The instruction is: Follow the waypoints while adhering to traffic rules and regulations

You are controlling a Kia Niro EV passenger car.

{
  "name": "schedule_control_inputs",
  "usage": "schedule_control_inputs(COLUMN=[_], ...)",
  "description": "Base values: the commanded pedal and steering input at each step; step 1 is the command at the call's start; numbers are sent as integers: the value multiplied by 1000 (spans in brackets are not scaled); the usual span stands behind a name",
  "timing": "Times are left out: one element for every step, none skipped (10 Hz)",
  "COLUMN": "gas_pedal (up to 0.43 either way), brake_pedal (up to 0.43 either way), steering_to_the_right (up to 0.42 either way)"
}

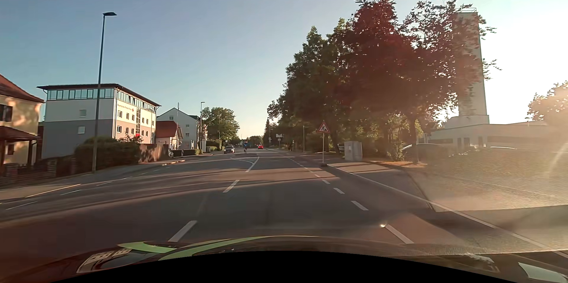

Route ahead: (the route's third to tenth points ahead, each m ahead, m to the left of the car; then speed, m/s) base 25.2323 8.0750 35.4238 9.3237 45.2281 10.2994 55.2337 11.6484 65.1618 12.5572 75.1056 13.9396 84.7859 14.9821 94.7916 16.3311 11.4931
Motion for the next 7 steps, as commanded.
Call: schedule_control_inputs(gas_pedal=[98,98,98,98,98,98,98], brake_pedal=[0,0,0,0,0,0,0], steering_to_the_right=[-20,-20,-18,-17,-16,-16,-16])
